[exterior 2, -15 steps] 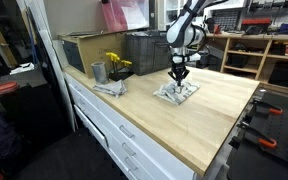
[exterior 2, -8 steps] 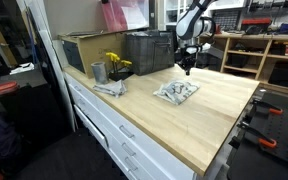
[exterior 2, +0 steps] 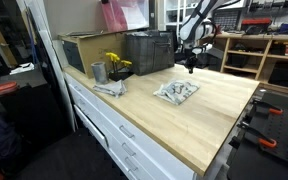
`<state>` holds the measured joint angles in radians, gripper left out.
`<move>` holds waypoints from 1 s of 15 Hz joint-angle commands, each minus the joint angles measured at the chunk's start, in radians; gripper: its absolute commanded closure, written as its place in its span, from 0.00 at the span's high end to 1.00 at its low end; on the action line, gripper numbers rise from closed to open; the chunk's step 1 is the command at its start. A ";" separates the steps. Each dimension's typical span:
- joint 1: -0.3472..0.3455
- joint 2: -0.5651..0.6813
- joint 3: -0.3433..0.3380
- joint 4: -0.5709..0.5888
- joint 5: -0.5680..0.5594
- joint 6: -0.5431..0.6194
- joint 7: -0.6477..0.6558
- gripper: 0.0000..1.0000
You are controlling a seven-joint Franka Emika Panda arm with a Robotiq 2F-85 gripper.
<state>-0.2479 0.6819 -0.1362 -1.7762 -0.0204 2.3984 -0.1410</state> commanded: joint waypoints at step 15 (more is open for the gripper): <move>-0.244 0.242 0.167 0.340 0.297 -0.424 -0.350 1.00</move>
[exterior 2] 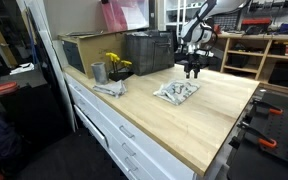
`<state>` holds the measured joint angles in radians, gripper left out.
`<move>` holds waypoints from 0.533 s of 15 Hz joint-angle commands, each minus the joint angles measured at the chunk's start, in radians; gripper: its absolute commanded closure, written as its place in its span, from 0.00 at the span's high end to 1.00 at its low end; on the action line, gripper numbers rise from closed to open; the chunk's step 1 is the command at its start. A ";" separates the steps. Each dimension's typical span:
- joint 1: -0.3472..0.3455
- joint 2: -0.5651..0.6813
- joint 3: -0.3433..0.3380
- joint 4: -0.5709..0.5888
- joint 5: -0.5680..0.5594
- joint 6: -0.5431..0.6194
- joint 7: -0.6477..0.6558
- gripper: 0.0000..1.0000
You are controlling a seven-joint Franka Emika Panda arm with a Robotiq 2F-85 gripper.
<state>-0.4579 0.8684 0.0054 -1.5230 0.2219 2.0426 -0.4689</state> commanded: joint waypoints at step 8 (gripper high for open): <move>-0.055 0.147 0.058 0.201 0.145 -0.122 -0.022 0.75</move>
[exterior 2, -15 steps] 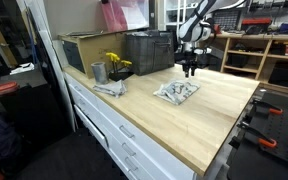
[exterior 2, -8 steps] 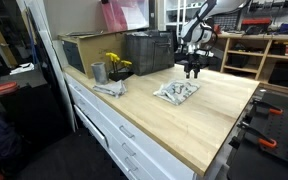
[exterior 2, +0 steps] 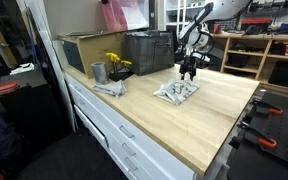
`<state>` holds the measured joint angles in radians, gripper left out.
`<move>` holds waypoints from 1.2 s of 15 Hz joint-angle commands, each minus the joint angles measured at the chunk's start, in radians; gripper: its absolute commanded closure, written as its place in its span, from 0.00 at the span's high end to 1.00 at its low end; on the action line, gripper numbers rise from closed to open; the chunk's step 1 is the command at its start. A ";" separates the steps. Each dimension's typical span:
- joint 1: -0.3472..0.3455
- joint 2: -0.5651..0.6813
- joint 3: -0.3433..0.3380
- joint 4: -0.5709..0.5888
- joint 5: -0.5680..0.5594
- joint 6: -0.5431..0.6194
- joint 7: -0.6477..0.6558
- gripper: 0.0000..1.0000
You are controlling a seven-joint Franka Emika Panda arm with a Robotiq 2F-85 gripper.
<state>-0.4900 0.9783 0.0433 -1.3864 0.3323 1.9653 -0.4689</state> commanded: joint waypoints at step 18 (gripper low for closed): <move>0.138 -0.186 -0.121 -0.193 -0.064 0.279 0.228 0.01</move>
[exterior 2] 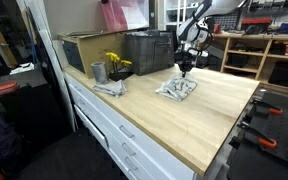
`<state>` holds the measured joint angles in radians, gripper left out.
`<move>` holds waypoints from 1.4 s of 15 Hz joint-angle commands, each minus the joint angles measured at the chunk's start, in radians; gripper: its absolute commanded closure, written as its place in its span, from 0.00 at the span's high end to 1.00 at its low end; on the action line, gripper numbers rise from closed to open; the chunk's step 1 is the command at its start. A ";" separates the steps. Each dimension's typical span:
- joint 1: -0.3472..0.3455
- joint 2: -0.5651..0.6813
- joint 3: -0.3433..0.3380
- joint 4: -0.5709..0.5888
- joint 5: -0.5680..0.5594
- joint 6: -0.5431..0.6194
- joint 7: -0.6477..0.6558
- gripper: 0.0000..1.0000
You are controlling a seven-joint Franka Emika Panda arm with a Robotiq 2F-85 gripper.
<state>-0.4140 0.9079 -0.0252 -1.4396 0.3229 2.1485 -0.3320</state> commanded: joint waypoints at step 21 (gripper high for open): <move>0.657 -0.202 -0.368 -0.383 -0.701 0.301 1.086 0.01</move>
<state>0.2093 0.7052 -0.3933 -1.8235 -0.3495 2.4744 0.6806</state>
